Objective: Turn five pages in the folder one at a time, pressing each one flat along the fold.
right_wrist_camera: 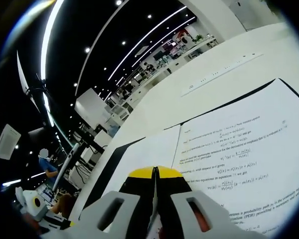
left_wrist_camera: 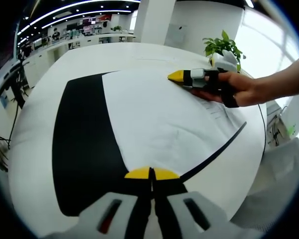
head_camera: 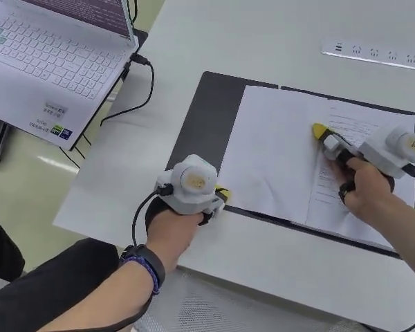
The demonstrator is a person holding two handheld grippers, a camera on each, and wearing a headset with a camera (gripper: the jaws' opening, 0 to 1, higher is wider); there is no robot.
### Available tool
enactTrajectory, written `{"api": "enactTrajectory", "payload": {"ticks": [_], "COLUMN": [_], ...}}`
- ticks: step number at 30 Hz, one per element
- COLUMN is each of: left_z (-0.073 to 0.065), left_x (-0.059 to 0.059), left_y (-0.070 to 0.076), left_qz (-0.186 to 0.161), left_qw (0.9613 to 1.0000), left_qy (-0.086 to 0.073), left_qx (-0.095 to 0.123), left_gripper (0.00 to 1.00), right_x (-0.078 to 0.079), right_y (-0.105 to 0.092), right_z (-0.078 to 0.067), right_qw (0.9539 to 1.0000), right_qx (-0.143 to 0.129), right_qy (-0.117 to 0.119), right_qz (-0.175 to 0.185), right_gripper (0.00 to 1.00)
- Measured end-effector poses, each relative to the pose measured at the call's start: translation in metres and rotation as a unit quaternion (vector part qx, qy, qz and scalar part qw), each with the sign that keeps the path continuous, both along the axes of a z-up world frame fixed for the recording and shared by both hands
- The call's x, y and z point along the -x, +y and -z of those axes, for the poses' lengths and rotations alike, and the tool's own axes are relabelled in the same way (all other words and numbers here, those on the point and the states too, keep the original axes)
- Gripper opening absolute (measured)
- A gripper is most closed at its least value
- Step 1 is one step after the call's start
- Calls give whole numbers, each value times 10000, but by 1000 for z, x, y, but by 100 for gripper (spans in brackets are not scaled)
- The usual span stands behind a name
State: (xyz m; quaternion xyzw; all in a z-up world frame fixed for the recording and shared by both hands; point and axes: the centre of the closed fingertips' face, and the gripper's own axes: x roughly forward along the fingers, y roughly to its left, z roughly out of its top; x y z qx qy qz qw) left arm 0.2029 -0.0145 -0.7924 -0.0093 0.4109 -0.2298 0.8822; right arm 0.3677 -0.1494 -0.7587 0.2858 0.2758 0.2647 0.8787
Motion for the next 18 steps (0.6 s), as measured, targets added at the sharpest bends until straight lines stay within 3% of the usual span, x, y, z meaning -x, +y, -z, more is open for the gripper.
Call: {"api": "enactTrajectory", "payload": {"ticks": [7,18], "left_z": [0,0], "left_x": [0,0], "left_y": [0,0], "left_qz": [50,94], "left_qw": [10000,9999], "left_qy": [6,-39], "left_qx": [-2,22], "left_gripper": [0,0], "right_x": [7,32], "right_y": [-6,-6], "right_z": [1,2], "right_qw": [9998,9999], "right_qx": [-140,-92], "right_qy": [45,71], "right_qz": [116,94], "right_gripper": [0,0]}}
